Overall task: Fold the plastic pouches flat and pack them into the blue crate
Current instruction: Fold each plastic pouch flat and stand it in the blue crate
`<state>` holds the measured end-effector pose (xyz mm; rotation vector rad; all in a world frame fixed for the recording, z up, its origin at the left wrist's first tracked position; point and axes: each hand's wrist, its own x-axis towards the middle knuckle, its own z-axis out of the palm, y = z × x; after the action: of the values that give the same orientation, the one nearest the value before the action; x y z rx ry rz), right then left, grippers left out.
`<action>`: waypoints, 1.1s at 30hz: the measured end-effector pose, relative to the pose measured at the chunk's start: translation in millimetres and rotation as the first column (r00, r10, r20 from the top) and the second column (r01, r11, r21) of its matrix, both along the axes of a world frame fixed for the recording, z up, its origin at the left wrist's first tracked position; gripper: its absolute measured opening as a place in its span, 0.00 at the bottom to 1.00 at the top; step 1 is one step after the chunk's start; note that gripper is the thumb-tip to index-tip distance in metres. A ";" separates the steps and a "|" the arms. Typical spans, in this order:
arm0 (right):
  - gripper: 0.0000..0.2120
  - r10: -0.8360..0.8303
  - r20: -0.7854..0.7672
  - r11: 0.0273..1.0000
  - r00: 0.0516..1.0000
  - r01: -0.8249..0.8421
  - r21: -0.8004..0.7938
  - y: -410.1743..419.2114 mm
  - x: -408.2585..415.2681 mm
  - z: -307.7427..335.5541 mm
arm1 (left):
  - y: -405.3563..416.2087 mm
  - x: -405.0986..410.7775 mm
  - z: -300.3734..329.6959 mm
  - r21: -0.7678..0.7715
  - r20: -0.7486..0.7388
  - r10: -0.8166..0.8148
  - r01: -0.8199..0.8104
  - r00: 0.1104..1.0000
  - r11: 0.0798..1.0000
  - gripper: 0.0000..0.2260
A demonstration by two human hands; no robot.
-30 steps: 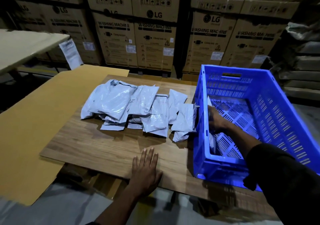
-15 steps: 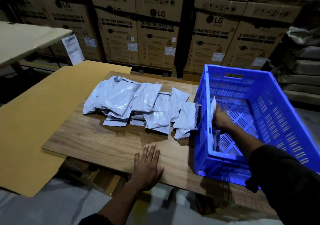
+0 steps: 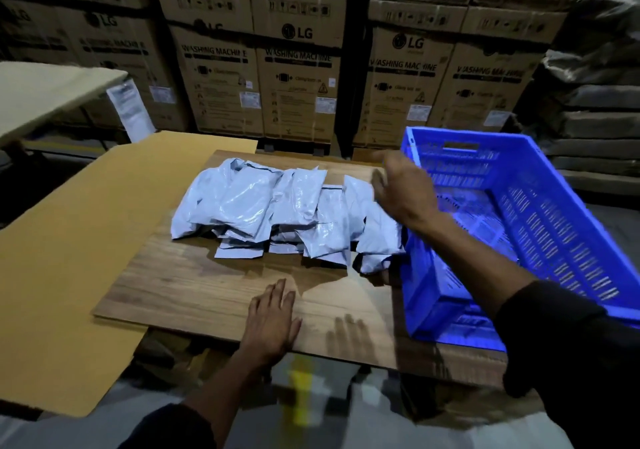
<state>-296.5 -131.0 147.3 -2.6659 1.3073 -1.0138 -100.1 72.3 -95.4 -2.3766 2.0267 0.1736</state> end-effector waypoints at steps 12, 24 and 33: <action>0.33 0.108 -0.577 0.992 0.810 -0.049 0.117 25.8 164.8 -136.2 | 24.2 97.3 -15.6 -0.117 -0.019 -0.088 0.086 0.996 0.989 0.29; 0.32 0.010 -0.405 0.994 0.914 0.034 0.103 25.0 159.0 -132.8 | 25.6 105.9 -22.3 -0.192 -0.170 -0.152 0.119 0.974 0.974 0.30; 0.19 0.400 -0.314 0.900 0.861 -0.435 -0.045 162.4 73.1 -194.1 | 39.3 114.0 -13.7 -0.391 -0.171 -0.059 -0.013 0.984 0.920 0.36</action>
<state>-223.4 31.4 -46.8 -3.0848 0.6410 -0.6665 14.0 111.7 -109.1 -2.6452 2.3662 -0.0239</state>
